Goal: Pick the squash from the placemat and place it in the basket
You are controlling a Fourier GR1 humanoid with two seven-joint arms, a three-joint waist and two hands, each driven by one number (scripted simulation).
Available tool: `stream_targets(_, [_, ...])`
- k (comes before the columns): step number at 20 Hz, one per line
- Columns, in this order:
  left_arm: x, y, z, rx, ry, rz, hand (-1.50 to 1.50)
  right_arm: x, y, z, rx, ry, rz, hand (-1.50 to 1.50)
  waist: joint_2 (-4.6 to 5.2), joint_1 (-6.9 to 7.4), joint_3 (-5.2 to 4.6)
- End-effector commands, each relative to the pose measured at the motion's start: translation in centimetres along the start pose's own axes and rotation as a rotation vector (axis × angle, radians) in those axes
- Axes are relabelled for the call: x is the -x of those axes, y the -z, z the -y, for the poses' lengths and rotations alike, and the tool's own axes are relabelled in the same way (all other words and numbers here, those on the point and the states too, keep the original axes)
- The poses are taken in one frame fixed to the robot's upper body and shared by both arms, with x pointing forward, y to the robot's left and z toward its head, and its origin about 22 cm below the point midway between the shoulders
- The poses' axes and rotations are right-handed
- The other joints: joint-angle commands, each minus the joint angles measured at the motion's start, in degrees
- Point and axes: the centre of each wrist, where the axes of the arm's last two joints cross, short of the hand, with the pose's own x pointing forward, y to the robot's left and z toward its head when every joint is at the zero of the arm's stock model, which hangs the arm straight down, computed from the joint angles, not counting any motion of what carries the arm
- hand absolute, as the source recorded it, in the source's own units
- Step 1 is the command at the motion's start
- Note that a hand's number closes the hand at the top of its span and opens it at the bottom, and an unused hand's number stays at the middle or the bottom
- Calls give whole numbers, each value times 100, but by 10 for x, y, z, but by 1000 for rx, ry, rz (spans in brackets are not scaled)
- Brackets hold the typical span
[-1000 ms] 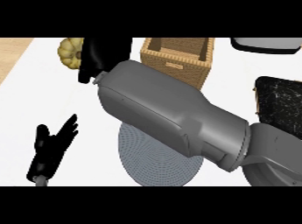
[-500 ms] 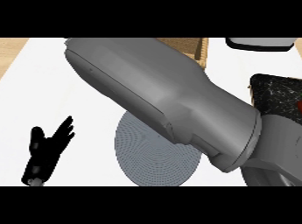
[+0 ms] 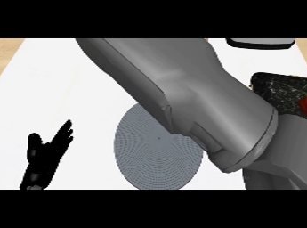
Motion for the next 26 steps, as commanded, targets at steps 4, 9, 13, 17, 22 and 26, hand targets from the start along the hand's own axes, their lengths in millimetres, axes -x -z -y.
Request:
stream_targets(4, [25, 8, -6, -44, -7, -81, 0, 29, 18, -13, 15, -24, -156, 150, 62, -120, -40])
stream_targets(9, [16, 10, -9, -22, -15, -84, 0, 51, 30, -21, 21, -12, -152, 150, 79, -104, -35])
stream_targets(13, [5, 5, 0, -35, -11, -56, 0, 90, 43, -32, 31, 77, -218, 150, 108, -62, -25])
stream_targets(17, [22, 5, 6, -2, -18, -68, 0, 78, 42, -26, 25, 187, -264, 150, 100, -66, -31])
stream_targets(22, [18, 2, -1, -21, -18, -75, 0, 118, 51, -37, 27, 194, -265, 150, 82, -82, -26])
stream_targets(26, [-4, 11, -2, -22, -8, -76, 0, 144, 48, -46, 20, 198, -250, 150, 62, -159, -22])
